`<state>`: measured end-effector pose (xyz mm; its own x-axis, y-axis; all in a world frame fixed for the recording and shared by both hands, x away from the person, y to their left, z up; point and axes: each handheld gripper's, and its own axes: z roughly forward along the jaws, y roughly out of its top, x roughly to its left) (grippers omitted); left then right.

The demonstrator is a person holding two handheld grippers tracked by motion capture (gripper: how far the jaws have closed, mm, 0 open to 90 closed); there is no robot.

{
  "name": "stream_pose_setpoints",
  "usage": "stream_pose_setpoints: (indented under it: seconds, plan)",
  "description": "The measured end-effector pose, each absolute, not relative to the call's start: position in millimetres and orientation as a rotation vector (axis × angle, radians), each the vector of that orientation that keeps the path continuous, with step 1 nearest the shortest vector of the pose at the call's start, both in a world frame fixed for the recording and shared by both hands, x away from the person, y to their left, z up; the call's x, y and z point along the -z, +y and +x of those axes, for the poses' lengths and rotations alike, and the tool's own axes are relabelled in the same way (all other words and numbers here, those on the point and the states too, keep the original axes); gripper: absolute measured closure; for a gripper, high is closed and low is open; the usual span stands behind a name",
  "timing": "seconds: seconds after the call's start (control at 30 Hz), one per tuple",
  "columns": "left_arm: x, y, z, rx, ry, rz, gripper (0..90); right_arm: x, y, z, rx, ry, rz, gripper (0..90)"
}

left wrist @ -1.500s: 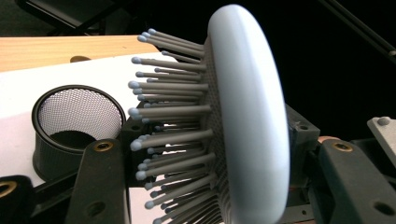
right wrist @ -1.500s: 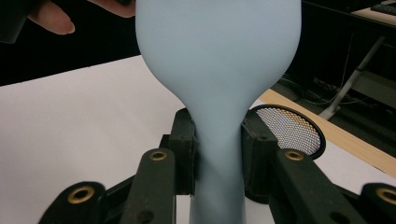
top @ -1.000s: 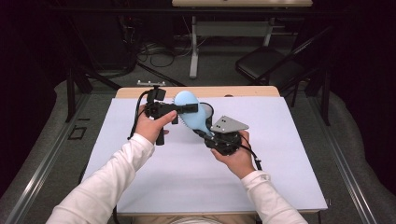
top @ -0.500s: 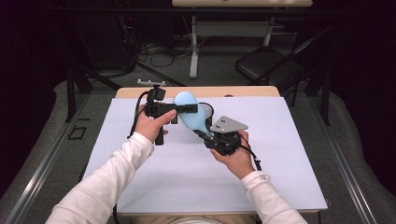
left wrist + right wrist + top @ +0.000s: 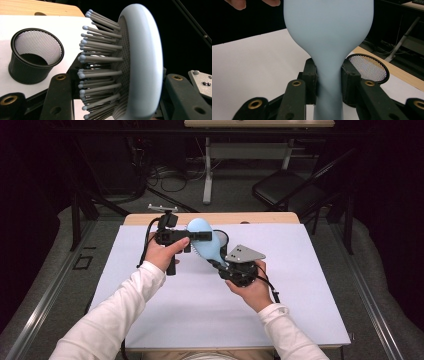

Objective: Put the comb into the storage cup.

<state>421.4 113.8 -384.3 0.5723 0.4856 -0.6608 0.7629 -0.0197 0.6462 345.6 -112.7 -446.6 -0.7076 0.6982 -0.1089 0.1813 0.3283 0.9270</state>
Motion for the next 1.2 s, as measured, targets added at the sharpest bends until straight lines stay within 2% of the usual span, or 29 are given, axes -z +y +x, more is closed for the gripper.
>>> stream_pose_setpoints:
  seconds: [1.2]
  plan:
    - [386.0,112.5,424.9,0.334,1.085,1.668,48.7,447.4,-112.4,346.7,-1.372,2.1,0.782,67.1]
